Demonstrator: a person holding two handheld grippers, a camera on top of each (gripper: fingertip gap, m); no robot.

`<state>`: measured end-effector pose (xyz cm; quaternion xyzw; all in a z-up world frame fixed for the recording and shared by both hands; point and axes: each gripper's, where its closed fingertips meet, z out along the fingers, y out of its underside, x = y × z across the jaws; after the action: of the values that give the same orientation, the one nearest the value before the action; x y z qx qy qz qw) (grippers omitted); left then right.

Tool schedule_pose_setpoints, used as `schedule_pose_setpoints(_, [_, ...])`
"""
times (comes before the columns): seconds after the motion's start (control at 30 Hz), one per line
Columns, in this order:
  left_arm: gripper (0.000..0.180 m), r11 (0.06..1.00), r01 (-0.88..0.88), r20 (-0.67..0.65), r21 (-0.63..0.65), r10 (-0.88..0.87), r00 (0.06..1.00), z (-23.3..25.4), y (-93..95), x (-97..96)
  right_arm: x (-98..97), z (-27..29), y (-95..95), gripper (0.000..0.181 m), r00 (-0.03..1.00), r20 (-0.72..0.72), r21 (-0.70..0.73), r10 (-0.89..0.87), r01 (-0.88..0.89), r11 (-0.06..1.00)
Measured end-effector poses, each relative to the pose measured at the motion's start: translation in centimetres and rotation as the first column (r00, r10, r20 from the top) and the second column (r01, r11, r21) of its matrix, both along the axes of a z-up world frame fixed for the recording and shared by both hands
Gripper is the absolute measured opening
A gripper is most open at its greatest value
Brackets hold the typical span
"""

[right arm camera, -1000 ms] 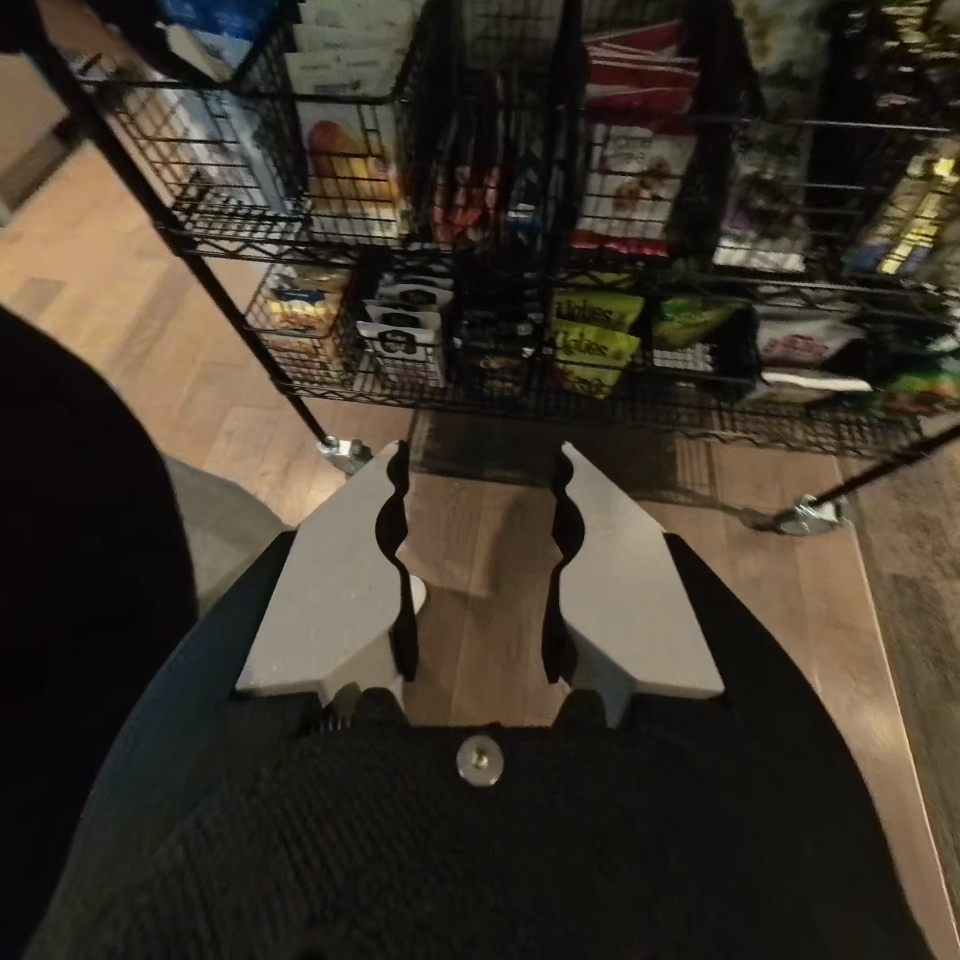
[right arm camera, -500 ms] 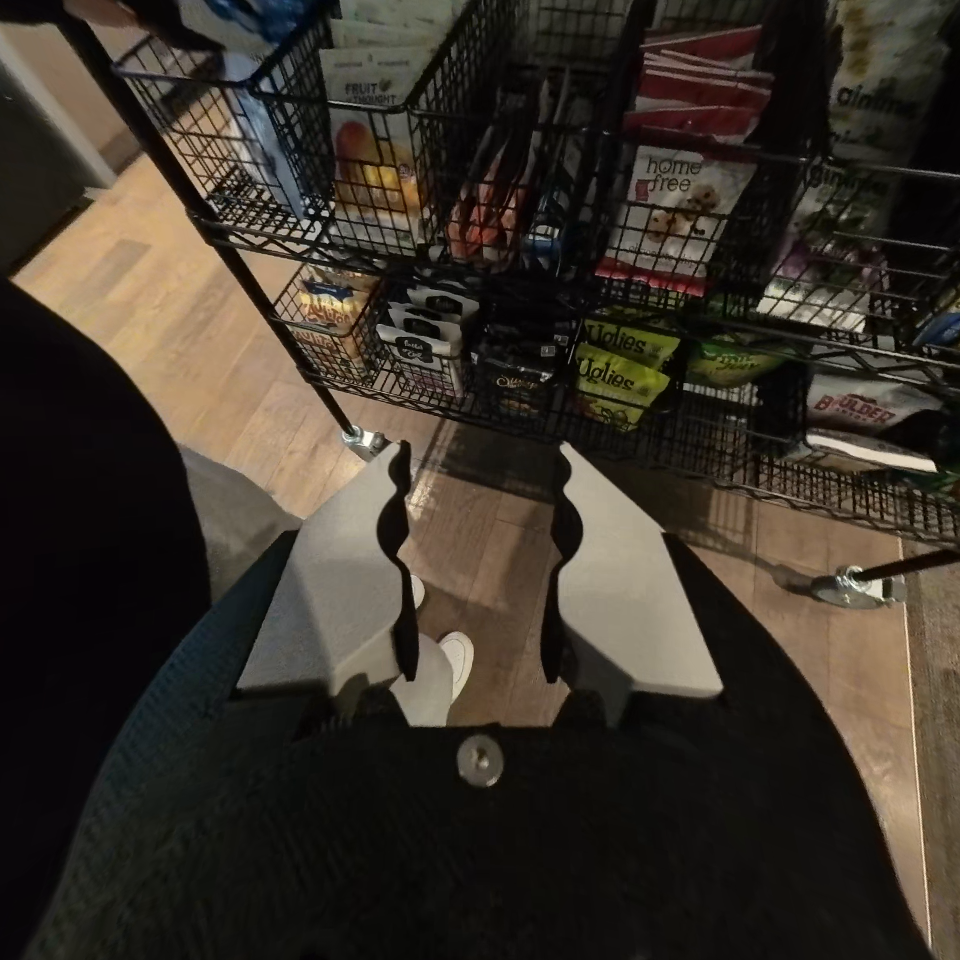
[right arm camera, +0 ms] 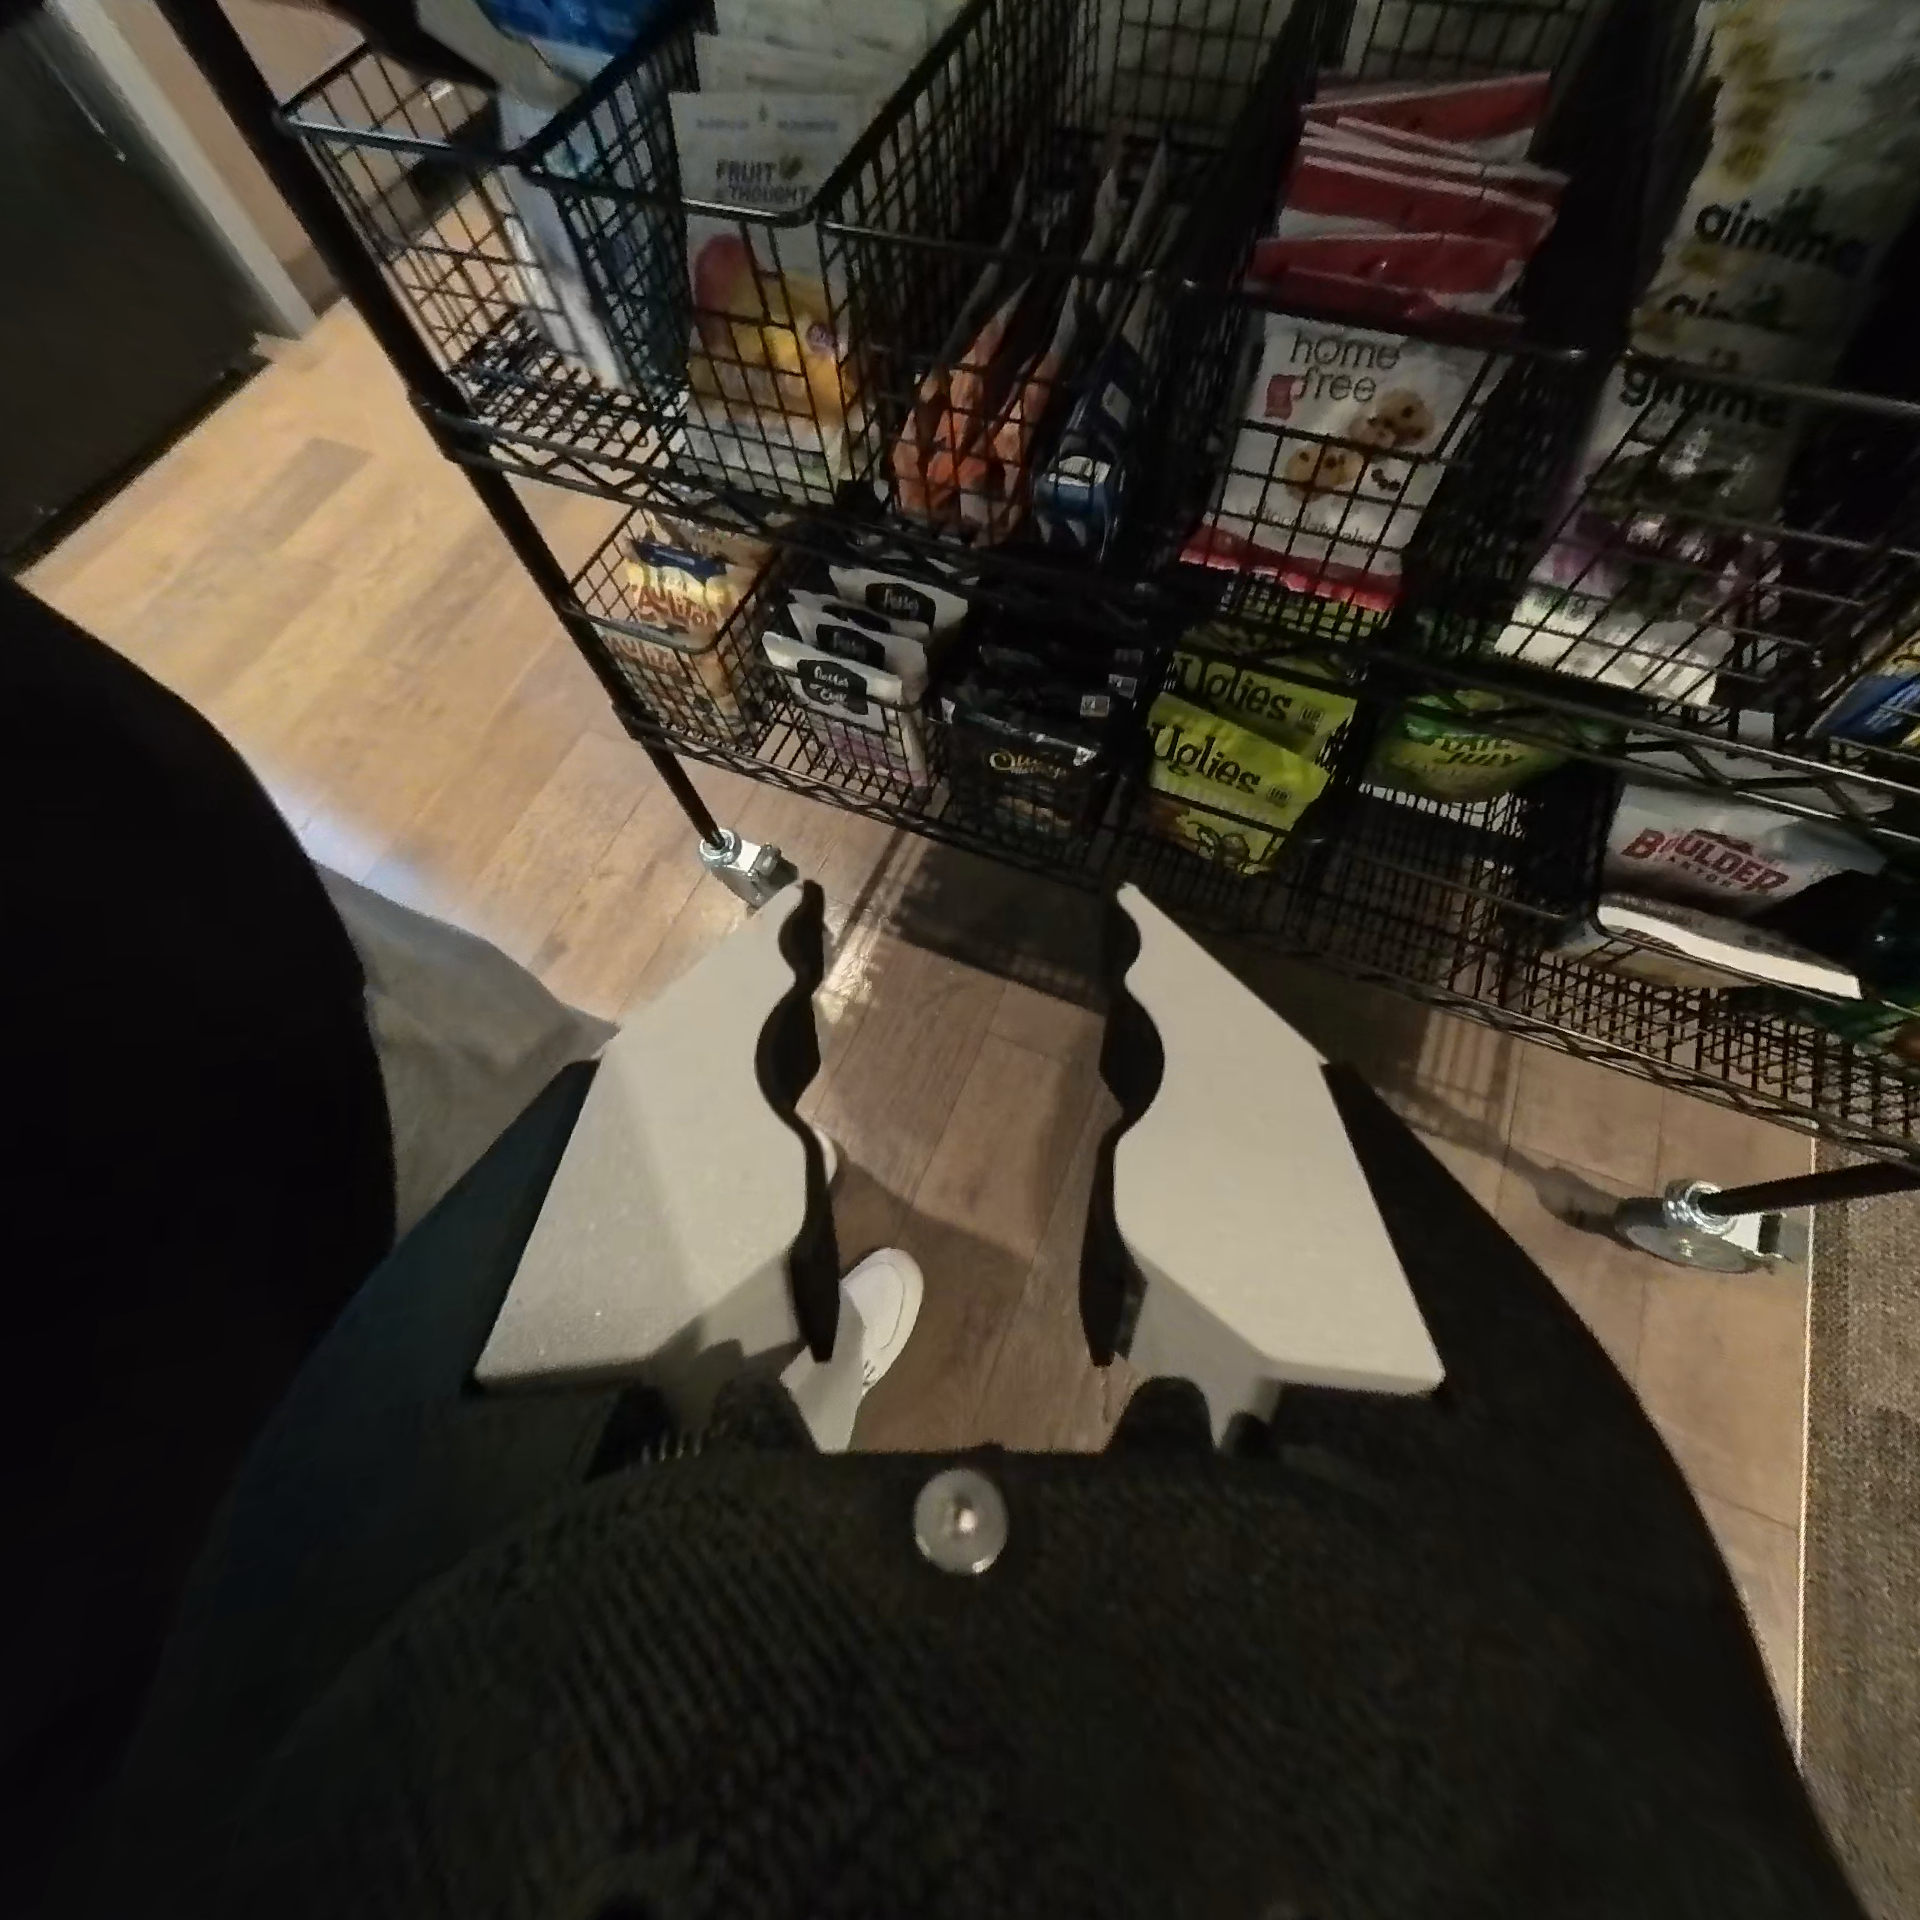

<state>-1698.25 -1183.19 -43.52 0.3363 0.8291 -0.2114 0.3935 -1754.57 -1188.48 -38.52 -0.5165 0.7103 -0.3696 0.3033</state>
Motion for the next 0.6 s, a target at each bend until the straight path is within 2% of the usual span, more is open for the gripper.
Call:
schedule_pose_setpoints(0.1, [0.072,1.000,-0.024,0.022,0.017,0.024,0.999,-0.1,-0.3,0.9,-0.6,-0.1,0.2,0.051,1.000,-0.006,0.009,-0.007,0.007,1.000])
schedule_pose_setpoints(0.17, [0.097,0.998,-0.026,0.031,0.063,0.024,0.999,-0.8,-0.3,1.3,-1.2,-0.4,0.3,0.051,1.000,-0.014,0.028,-0.016,0.016,0.999])
schedule_pose_setpoints(0.23, [0.102,0.993,-0.048,0.013,0.108,0.047,0.999,-1.7,-0.1,1.9,-1.7,-0.6,0.5,0.051,1.000,-0.023,0.040,-0.015,0.016,0.999])
schedule_pose_setpoints(0.33, [0.105,0.992,-0.070,-0.055,0.110,0.076,0.996,-2.0,-0.3,2.5,-2.0,-0.4,0.7,0.051,0.999,-0.033,0.053,0.005,-0.003,0.999])
schedule_pose_setpoints(0.4, [0.102,0.986,-0.067,-0.102,0.156,0.083,0.991,-2.6,0.1,2.4,-2.2,-0.3,0.7,0.051,0.999,-0.045,0.054,0.014,-0.011,0.998])
schedule_pose_setpoints(0.47, [0.086,0.988,-0.050,-0.107,0.146,0.066,0.992,-2.5,-0.1,2.1,-2.2,-0.1,0.6,0.051,0.998,-0.050,0.054,0.025,-0.022,0.998])
schedule_pose_setpoints(0.5, [0.086,0.987,-0.043,-0.120,0.157,0.062,0.991,-2.7,0.0,1.9,-2.2,0.0,0.4,0.051,0.998,-0.053,0.052,0.027,-0.024,0.998])
schedule_pose_setpoints(0.6, [0.073,0.985,-0.051,-0.139,0.167,0.075,0.987,-2.9,0.3,1.7,-2.1,0.4,0.0,0.051,0.998,-0.055,0.041,0.031,-0.028,0.999])
